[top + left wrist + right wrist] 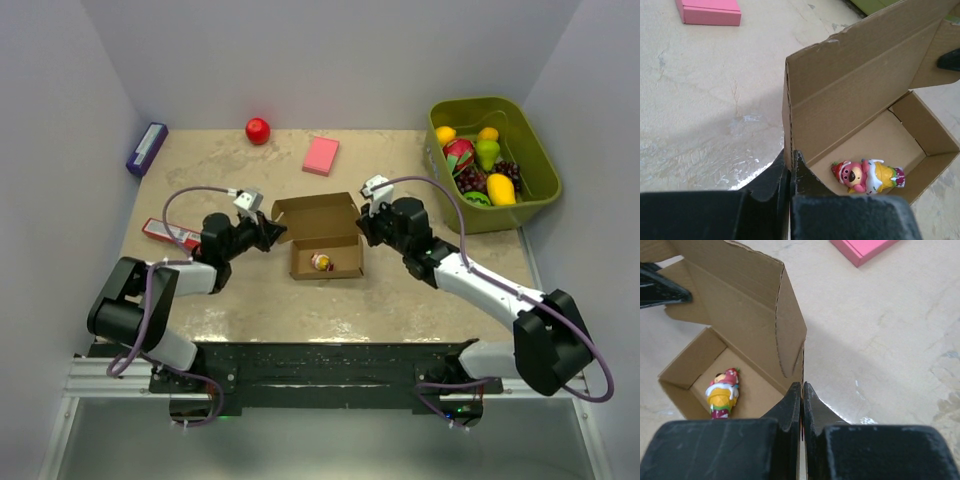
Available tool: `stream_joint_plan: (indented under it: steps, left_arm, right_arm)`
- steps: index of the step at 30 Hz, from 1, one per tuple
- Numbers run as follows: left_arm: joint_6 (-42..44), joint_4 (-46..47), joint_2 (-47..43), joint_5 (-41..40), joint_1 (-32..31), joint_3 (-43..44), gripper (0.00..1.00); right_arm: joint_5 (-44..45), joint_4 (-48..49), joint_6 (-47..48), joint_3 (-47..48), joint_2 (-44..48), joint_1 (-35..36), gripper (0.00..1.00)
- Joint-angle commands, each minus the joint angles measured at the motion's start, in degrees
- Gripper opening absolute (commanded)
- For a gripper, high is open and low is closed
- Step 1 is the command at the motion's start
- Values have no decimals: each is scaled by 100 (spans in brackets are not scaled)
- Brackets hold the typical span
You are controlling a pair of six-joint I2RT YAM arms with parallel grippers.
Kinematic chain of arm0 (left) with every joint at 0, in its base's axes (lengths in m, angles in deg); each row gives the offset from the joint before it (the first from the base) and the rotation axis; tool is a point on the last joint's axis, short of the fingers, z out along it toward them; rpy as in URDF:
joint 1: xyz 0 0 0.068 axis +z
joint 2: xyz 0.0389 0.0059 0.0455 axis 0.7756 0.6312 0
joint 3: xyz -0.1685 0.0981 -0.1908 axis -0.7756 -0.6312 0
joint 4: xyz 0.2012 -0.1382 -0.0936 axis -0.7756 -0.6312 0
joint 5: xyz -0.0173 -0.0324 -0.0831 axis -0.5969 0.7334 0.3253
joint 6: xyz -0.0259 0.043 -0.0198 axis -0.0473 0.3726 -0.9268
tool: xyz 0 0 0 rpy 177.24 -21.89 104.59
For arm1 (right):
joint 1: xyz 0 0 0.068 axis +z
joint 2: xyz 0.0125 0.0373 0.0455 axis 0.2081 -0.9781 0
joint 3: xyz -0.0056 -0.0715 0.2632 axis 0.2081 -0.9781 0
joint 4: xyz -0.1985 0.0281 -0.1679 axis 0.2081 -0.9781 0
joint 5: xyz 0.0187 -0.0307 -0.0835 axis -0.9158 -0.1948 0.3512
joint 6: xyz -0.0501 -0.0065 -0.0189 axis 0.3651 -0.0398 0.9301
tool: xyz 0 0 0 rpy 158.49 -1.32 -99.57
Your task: Fold the paper box
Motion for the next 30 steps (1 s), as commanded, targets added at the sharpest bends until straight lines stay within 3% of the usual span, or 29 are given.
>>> stream_joint_plan:
  steps: [1,4,8,15,21,30]
  left_arm:
    - [490,-602,-314,-1072,-532,338,0]
    - [368,-823,-332,-1697,-762,479,0]
    - [157,-884,-411,-2384,-1008,505,0]
    - [121,-797,-315,-3079,-1439,663,0]
    - [297,-621,-201,-3519,-1651,910,0]
    - [69,-6,283,-4037,-1975,655,0]
  right_arm:
    - [1484,199,76,244,32,375,0]
    - [2059,314,-37,261,-56,754,0]
    - [2945,227,-985,384,-293,1000,0]
    - [3825,297,-1901,604,-776,1299,0]
    - [4336,595,-2033,964,-1260,1370,0]
    - [4486,1404,-2551,482,-1699,1466,0]
